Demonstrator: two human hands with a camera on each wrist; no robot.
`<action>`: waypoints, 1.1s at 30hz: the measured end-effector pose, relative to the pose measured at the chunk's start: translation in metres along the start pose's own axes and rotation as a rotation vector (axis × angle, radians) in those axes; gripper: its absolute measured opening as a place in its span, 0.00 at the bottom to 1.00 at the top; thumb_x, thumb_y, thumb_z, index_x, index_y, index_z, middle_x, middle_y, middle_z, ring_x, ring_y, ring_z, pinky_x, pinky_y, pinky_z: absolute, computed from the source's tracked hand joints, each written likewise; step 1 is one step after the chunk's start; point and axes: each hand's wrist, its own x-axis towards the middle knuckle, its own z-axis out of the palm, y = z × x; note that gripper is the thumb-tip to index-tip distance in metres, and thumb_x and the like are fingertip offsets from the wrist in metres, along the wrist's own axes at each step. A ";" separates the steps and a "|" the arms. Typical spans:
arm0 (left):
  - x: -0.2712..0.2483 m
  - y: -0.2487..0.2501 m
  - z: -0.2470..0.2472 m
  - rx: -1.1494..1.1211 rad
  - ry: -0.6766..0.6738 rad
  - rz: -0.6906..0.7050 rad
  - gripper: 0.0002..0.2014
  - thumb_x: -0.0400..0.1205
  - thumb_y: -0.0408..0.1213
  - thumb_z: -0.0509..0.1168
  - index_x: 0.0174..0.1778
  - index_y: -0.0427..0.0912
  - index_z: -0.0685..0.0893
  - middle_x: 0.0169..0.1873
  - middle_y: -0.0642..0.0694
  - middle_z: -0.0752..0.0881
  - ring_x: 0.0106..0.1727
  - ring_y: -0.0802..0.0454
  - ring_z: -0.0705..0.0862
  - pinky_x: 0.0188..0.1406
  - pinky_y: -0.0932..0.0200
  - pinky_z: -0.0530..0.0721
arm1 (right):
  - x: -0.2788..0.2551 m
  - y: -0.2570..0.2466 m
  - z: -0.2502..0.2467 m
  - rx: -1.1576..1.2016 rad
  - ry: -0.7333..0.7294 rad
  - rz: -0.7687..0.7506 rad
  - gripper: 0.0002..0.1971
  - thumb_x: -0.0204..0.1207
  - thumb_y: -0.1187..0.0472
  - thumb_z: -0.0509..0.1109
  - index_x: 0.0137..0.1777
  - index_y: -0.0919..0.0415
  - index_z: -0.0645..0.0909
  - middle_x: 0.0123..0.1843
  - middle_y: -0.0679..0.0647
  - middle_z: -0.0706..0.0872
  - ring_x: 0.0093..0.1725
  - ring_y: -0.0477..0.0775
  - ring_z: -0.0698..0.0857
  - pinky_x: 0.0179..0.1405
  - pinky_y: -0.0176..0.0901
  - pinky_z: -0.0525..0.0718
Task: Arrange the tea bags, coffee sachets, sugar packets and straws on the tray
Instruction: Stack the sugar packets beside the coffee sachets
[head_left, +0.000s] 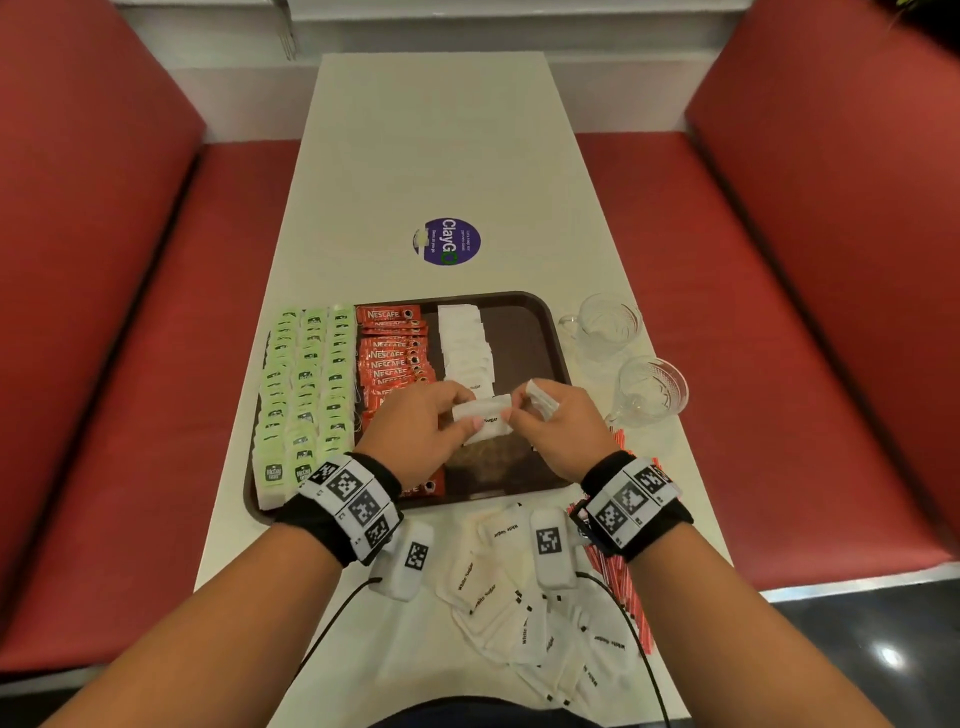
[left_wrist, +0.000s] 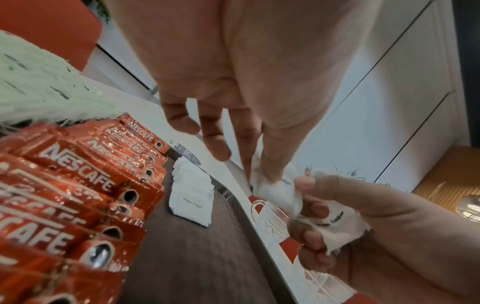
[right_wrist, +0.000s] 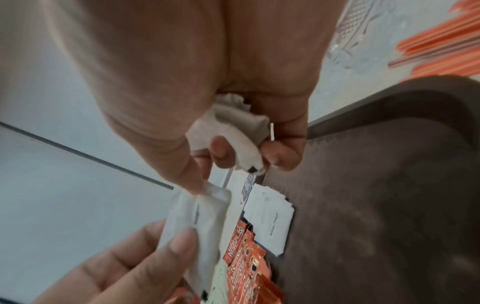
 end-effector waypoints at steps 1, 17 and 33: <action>0.004 -0.002 0.002 0.066 -0.011 -0.015 0.08 0.82 0.49 0.70 0.54 0.54 0.87 0.39 0.56 0.88 0.40 0.60 0.85 0.42 0.57 0.85 | 0.003 0.000 -0.001 -0.028 -0.019 -0.005 0.06 0.78 0.60 0.73 0.39 0.56 0.83 0.33 0.48 0.83 0.31 0.41 0.78 0.35 0.34 0.77; 0.087 -0.020 0.017 0.430 -0.055 -0.347 0.19 0.75 0.53 0.76 0.53 0.46 0.80 0.47 0.47 0.86 0.49 0.46 0.84 0.48 0.50 0.84 | 0.069 0.014 0.006 -0.453 -0.272 0.228 0.21 0.83 0.60 0.66 0.75 0.63 0.77 0.72 0.60 0.82 0.71 0.62 0.80 0.69 0.45 0.76; 0.087 -0.021 0.029 0.721 -0.074 -0.214 0.21 0.76 0.63 0.70 0.55 0.52 0.87 0.54 0.48 0.83 0.60 0.46 0.78 0.58 0.47 0.81 | 0.084 0.017 0.017 -0.437 -0.338 0.161 0.13 0.81 0.60 0.67 0.65 0.56 0.84 0.57 0.53 0.89 0.55 0.54 0.87 0.59 0.50 0.85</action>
